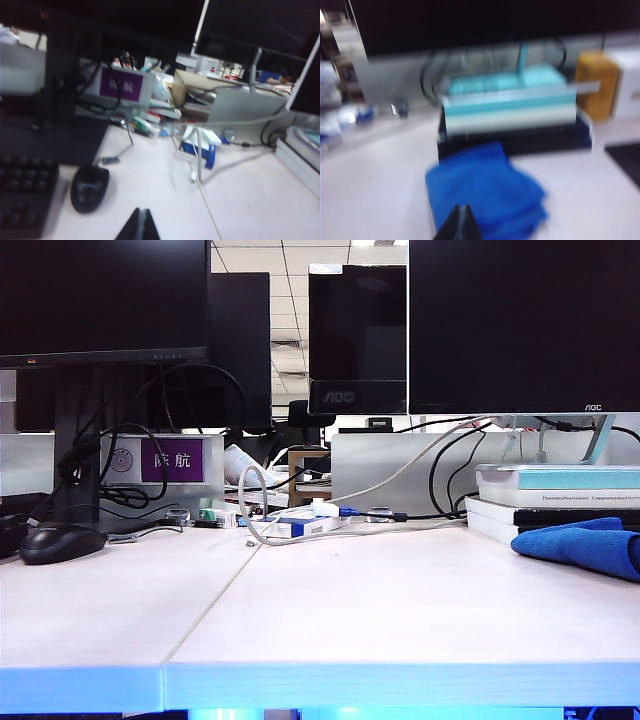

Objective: Wipe the table from right to left using the rag.

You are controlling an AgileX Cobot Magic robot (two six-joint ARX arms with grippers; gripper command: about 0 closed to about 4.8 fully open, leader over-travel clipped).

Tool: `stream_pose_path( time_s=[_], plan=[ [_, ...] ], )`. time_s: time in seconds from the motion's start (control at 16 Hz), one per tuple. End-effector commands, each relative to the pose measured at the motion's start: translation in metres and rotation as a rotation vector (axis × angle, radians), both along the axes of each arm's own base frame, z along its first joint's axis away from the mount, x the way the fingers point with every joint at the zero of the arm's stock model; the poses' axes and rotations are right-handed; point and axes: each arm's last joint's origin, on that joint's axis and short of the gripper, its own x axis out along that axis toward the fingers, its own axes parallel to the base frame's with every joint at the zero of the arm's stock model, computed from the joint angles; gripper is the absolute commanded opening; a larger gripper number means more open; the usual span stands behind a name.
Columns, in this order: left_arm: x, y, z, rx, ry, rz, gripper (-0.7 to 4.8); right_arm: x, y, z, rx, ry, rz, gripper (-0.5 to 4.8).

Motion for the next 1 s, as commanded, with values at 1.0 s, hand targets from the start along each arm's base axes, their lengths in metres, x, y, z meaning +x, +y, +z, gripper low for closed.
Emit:
stream_pose_path(
  time_s=[1.0],
  plan=[
    [0.068, -0.024, 0.249, 0.151, 0.268, -0.601, -0.05, 0.103, 0.005, 0.194, -0.016, 0.222, -0.061, -0.02]
  ],
)
